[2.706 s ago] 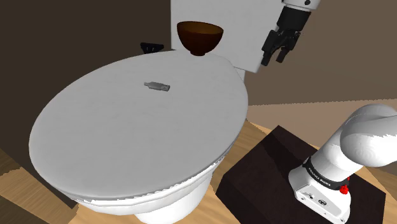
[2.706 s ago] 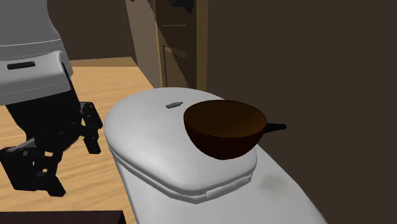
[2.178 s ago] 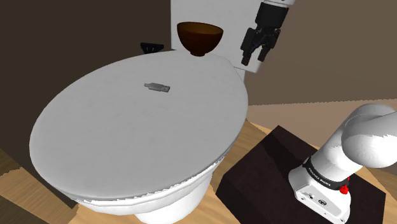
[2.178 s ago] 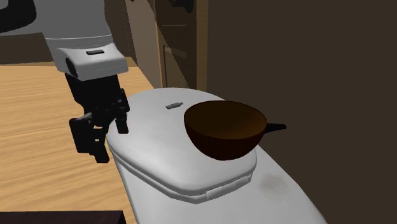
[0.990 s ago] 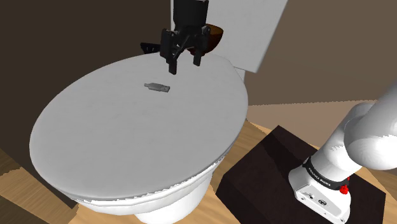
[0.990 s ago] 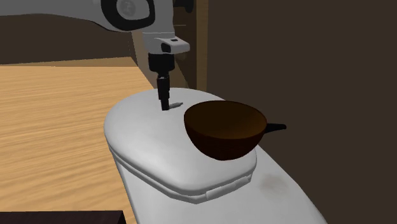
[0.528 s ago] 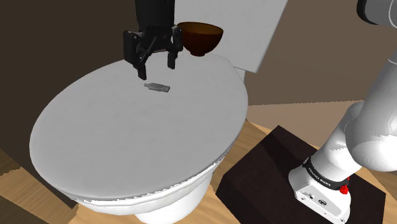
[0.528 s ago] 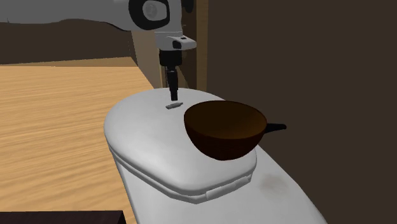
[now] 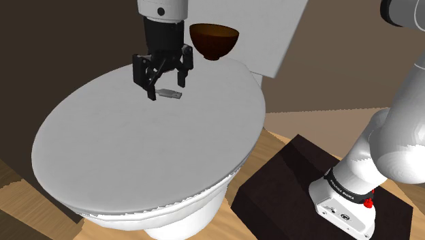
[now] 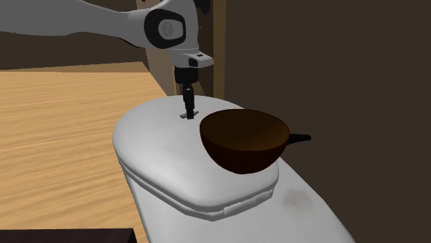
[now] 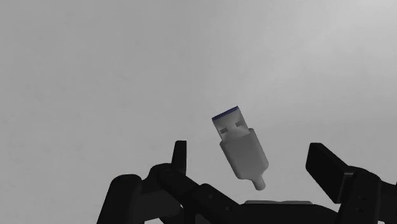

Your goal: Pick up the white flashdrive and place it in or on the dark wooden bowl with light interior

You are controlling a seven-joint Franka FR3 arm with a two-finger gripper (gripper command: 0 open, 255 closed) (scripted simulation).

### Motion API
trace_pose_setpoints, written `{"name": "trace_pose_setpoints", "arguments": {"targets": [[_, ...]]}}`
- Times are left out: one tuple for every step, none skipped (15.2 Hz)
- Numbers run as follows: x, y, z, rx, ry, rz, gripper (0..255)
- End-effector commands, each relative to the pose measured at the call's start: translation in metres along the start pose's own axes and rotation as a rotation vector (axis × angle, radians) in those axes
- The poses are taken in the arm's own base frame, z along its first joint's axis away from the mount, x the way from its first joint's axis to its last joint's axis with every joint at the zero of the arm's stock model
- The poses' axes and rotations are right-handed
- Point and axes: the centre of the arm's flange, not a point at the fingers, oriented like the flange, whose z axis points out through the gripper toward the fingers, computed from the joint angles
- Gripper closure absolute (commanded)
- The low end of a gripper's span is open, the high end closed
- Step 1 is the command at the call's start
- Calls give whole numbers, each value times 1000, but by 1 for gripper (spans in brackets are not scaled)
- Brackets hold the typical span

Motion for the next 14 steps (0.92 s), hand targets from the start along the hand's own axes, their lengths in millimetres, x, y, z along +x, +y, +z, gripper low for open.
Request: {"name": "trace_pose_setpoints", "arguments": {"targets": [[1,1,2,0,0,0,0],[1,1,2,0,0,0,0],[1,1,2,0,0,0,0],[1,1,2,0,0,0,0],[1,1,2,0,0,0,0],[1,1,2,0,0,0,0],[1,1,2,0,0,0,255],[1,1,2,0,0,0,255],[1,1,2,0,0,0,255],[0,1,2,0,0,0,255],[0,1,3,0,0,0,255],[0,2,4,0,0,0,255],[-1,3,5,0,0,0,255],[-1,4,6,0,0,0,255]]}}
